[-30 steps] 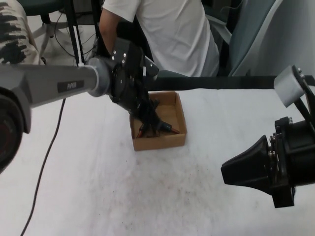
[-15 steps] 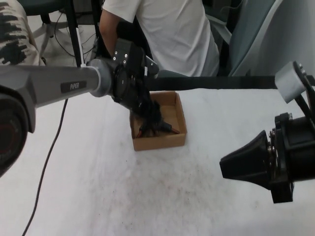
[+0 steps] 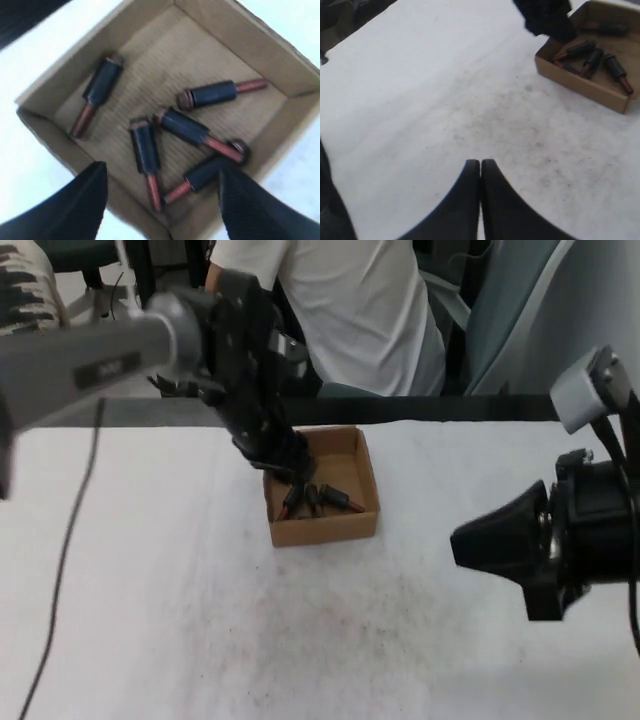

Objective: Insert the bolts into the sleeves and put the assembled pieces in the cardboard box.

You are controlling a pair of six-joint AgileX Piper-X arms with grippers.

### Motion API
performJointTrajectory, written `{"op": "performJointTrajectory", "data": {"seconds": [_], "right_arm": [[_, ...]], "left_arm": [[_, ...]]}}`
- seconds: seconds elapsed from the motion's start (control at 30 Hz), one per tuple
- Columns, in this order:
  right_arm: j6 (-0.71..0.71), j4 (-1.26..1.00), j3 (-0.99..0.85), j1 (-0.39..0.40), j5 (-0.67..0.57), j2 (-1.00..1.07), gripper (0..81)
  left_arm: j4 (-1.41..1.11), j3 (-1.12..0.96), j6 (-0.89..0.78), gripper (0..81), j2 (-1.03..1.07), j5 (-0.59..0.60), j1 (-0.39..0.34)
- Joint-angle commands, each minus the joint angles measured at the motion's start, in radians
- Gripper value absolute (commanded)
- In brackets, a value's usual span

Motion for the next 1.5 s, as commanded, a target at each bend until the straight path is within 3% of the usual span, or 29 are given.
{"op": "performJointTrajectory", "data": {"seconds": [0.0,0.23,0.37,0.4,0.83,1.47], "right_arm": [[-0.009,-0.122,0.032,0.002,0.107,0.049,0.8],[0.0,-0.137,0.048,0.002,0.176,0.232,0.8],[0.016,-0.175,0.048,0.002,0.23,0.296,0.8],[0.025,-0.189,0.048,0.002,0.246,0.3,0.8],[0.108,-0.224,0.046,0.002,0.226,0.348,0.8],[0.214,-0.401,0.046,0.002,0.232,0.392,0.8]], "left_arm": [[0.05,0.01,-0.014,53.4,-0.047,0.033,-0.001],[0.064,0.261,-0.007,28.0,-0.338,0.029,-0.002],[0.064,0.387,-0.004,2.6,-0.489,-0.003,-0.002],[0.064,0.409,0.001,0.1,-0.512,-0.017,-0.002],[-0.115,0.739,-0.04,0.2,-0.54,-0.021,-0.002],[-0.296,0.749,-0.105,0.2,-0.526,-0.013,-0.002]]}}
